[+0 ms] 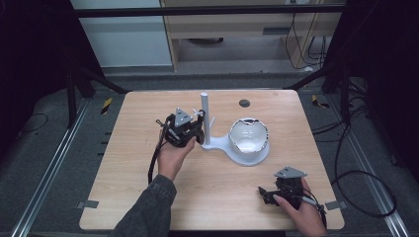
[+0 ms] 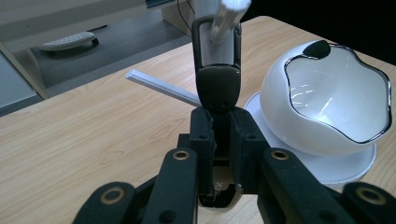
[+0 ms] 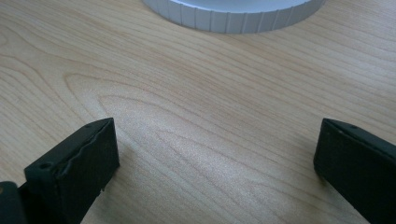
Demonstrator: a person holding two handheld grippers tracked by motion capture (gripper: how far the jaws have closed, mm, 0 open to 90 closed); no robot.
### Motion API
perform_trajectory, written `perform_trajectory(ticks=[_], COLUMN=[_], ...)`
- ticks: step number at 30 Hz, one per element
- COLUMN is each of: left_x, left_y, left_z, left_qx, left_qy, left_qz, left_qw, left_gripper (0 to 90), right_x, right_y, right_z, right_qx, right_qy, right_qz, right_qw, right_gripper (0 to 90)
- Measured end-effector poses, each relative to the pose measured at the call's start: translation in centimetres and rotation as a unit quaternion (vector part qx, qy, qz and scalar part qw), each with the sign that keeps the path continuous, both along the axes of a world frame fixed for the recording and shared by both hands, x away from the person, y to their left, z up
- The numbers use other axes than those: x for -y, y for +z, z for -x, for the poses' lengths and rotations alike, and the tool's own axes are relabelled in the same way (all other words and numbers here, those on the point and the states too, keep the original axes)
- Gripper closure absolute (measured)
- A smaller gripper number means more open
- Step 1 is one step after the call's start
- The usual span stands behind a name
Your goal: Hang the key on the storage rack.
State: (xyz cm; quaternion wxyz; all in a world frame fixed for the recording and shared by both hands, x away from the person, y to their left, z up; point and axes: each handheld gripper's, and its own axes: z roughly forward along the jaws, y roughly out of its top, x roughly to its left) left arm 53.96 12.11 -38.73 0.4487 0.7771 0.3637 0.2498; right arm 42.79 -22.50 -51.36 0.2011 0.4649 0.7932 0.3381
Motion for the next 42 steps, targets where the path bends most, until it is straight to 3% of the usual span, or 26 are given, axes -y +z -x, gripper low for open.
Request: perform_trajectory(ticks=[24,42], left_x=[0.34,0.45], left_y=[-0.39,-0.46], left_z=[-0.44,-0.58], left_qx=[-0.005,-0.006], left_qy=[0.0,0.0], left_qz=[0.02,0.021], left_qw=[0.9998,0.9998], left_gripper=[79.5,79.0], right_x=[0.01,0.0], right_y=[-0.01,0.01], right_z=[0.0,0.01], right_qx=[0.0,-0.001], right_qy=[0.0,0.0], right_qz=[0.001,-0.001], right_qw=[1.0,1.0], right_gripper=[0.3,0.4])
